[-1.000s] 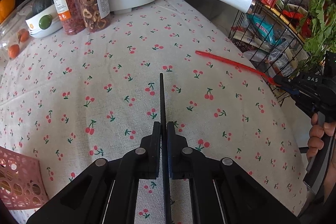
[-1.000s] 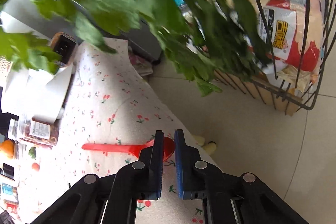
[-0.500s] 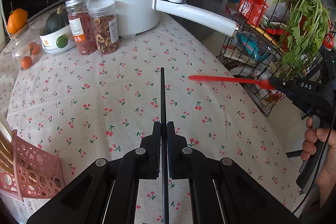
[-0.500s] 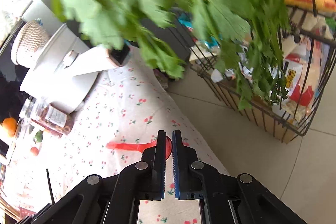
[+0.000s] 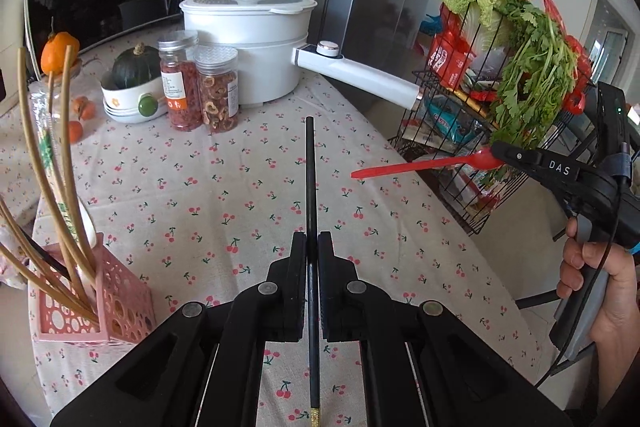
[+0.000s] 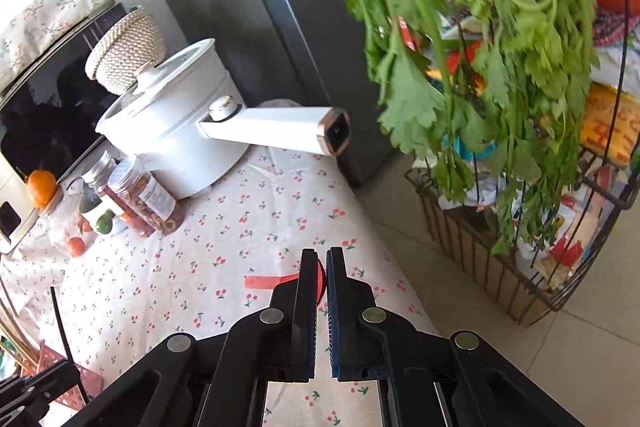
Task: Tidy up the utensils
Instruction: 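Lift and carry the black chopstick and red spoon over the pink basket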
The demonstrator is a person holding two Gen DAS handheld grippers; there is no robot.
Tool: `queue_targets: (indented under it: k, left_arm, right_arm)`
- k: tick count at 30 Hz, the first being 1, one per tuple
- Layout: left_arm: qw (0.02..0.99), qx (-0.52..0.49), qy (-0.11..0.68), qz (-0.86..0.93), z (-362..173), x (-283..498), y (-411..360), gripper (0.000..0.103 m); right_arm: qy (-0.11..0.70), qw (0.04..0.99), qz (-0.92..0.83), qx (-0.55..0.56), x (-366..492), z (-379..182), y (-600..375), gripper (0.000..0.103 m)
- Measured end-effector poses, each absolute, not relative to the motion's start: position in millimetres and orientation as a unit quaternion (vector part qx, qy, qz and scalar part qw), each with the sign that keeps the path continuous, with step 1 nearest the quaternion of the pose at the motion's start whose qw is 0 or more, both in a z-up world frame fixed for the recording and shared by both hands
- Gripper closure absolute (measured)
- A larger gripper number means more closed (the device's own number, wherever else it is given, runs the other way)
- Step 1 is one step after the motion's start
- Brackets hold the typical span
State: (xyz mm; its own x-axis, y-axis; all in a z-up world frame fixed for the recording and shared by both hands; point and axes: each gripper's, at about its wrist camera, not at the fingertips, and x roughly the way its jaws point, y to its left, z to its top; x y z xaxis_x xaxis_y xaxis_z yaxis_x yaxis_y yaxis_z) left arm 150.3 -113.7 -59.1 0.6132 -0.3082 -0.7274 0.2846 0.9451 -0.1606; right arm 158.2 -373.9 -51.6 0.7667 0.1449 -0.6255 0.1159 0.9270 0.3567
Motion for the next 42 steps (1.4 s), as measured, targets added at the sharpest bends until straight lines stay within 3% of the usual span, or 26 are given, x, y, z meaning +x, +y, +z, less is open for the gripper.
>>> queue_targets:
  k: [10, 42]
  left_arm:
    - [0.913, -0.023, 0.368, -0.174, -20, 105, -74, 0.098]
    - [0.967, -0.097, 0.201, -0.124, 83, 34, 56, 0.098]
  right_arm:
    - [0.335, 0.938, 0.013, 0.091, 141, -10, -319, 0.1]
    - [0.261, 0.954, 0.146, -0.003, 84, 84, -176, 0.1]
